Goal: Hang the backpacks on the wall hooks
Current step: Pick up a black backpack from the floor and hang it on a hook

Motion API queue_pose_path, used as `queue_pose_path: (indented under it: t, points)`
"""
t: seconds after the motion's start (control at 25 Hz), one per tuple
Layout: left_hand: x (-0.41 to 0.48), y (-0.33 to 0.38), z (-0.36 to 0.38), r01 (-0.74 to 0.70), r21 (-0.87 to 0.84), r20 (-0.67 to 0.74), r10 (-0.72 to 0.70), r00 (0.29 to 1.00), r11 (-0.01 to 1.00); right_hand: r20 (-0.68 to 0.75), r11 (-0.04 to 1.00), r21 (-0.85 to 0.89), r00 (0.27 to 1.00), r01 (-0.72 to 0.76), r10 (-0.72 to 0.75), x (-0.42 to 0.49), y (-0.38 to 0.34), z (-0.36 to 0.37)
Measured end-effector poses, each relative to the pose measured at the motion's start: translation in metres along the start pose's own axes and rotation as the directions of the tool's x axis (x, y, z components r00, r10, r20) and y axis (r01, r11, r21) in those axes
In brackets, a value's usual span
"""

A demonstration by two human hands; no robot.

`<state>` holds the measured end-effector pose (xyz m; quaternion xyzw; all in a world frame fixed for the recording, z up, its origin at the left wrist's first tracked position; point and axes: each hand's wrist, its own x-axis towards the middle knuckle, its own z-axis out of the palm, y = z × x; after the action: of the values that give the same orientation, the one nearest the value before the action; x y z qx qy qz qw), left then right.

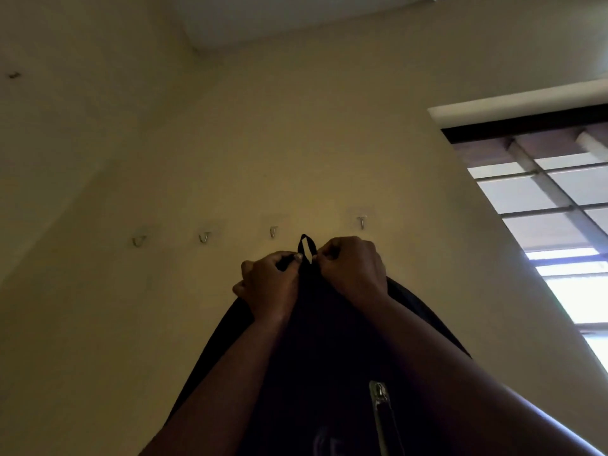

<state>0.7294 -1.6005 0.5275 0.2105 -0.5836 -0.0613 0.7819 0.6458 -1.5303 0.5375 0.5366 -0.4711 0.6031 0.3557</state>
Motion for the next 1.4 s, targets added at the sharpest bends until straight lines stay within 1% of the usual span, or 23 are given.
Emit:
queue_pose_path:
  t: [0.08,0.2,0.36,0.44,0.52,0.64,0.72,0.8,0.88,1.0,1.04,1.16,1.2,1.28,1.4]
  points:
    - [0.009,-0.007,-0.008,0.031,-0.019,-0.040,-0.032,0.999,0.999,0.026,0.999,-0.013,0.999,0.048,-0.047,0.008,-0.010,0.011]
    - [0.029,-0.018,-0.020,0.037,-0.020,-0.061,-0.038,0.997,0.999,0.045,0.998,-0.023,0.997,0.062,-0.061,0.018,-0.027,0.031]
    - [0.063,-0.024,-0.024,0.000,-0.011,-0.031,-0.001,1.000,1.000,0.024,1.000,-0.024,1.000,-0.007,0.008,0.033,-0.041,0.047]
    - [0.074,-0.021,-0.023,-0.002,0.009,0.016,0.002,1.000,1.000,0.020,0.999,-0.011,0.998,-0.053,0.053,0.039,-0.046,0.049]
    - [0.085,-0.019,-0.023,0.055,0.037,0.068,-0.058,0.996,0.998,0.026,0.995,-0.011,0.995,-0.095,0.095,0.043,-0.049,0.048]
    - [0.099,-0.020,-0.022,0.201,0.033,0.113,-0.204,0.972,0.979,0.029,0.987,-0.013,0.987,-0.161,0.161,0.045,-0.051,0.046]
    - [0.100,-0.019,-0.022,0.250,0.080,0.124,-0.259,0.958,0.965,0.033,0.982,-0.021,0.981,-0.190,0.191,0.042,-0.052,0.048]
    - [0.099,-0.023,-0.023,0.269,0.102,0.136,-0.282,0.950,0.958,0.038,0.978,-0.037,0.978,-0.204,0.206,0.037,-0.053,0.050]
    - [0.091,-0.028,-0.027,0.252,0.082,0.185,-0.263,0.947,0.964,0.051,0.976,-0.036,0.975,-0.214,0.215,0.032,-0.052,0.052]
    - [0.074,-0.027,-0.038,0.151,0.042,0.247,-0.157,0.956,0.988,0.089,0.980,-0.009,0.976,-0.200,0.200,0.025,-0.050,0.050]
    - [0.069,-0.027,-0.040,0.122,0.034,0.238,-0.127,0.963,0.992,0.101,0.983,0.004,0.979,-0.181,0.180,0.021,-0.048,0.047]
    - [0.053,-0.024,-0.047,0.003,0.086,0.194,-0.020,0.981,0.996,0.122,0.994,0.052,0.989,-0.093,0.087,0.007,-0.045,0.034]
    - [0.047,-0.022,-0.051,-0.021,0.069,0.197,0.007,0.980,0.997,0.135,0.992,0.087,0.988,-0.088,0.076,0.001,-0.045,0.030]
    - [0.031,-0.021,-0.058,-0.038,-0.002,0.198,0.037,0.980,0.999,0.151,0.981,0.171,0.987,-0.088,0.062,-0.013,-0.044,0.022]
    - [0.001,-0.009,-0.072,0.037,-0.042,0.215,-0.027,0.976,0.998,0.178,0.958,0.255,0.980,-0.131,0.087,-0.032,-0.049,0.004]
